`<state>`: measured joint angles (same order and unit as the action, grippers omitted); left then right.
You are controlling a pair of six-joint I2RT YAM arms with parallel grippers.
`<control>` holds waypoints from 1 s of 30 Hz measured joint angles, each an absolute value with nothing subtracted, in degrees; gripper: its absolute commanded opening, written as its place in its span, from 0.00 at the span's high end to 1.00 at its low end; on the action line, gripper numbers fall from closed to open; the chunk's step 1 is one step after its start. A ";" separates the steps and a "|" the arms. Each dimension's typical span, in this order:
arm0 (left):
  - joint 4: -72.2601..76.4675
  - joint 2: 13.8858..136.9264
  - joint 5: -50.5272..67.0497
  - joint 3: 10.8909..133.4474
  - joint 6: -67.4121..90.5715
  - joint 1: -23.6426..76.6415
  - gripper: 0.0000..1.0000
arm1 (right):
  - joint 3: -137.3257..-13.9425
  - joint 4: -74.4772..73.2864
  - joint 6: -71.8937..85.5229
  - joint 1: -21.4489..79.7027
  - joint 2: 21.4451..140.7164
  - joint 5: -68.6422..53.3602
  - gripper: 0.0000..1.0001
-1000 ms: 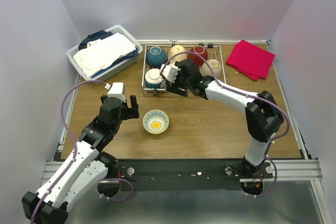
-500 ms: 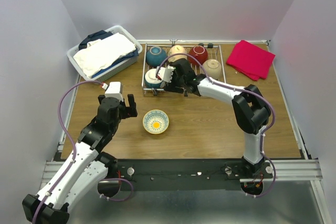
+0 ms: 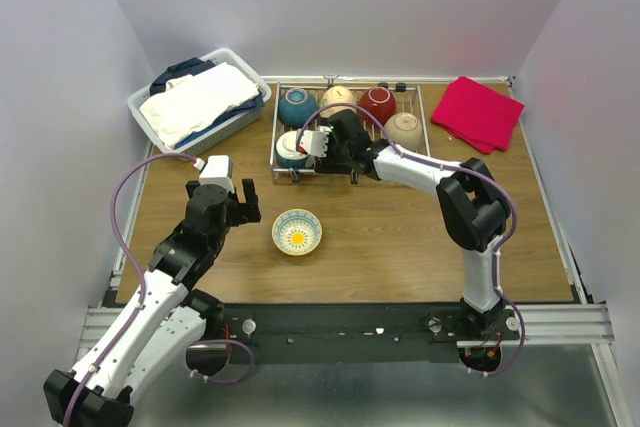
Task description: Unload the bowls from the dish rack
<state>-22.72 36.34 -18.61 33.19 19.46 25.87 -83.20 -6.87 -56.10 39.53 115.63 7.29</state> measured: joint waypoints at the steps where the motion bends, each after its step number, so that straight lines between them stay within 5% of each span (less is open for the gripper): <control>1: -22.70 36.34 -18.61 33.19 19.46 25.87 0.01 | -83.40 -6.81 -56.49 39.53 115.92 7.25 0.00; 14: -22.33 36.47 -18.55 33.19 19.49 25.52 0.01 | -84.42 -5.17 -58.02 39.31 117.73 7.22 0.01; 23: -21.93 36.42 -18.44 32.95 19.46 25.45 0.01 | -84.79 -6.15 -56.47 39.33 117.95 7.44 0.24; 30: -21.87 35.94 -18.09 32.86 19.46 25.43 0.01 | -84.01 -5.63 -53.98 39.77 117.14 8.60 0.32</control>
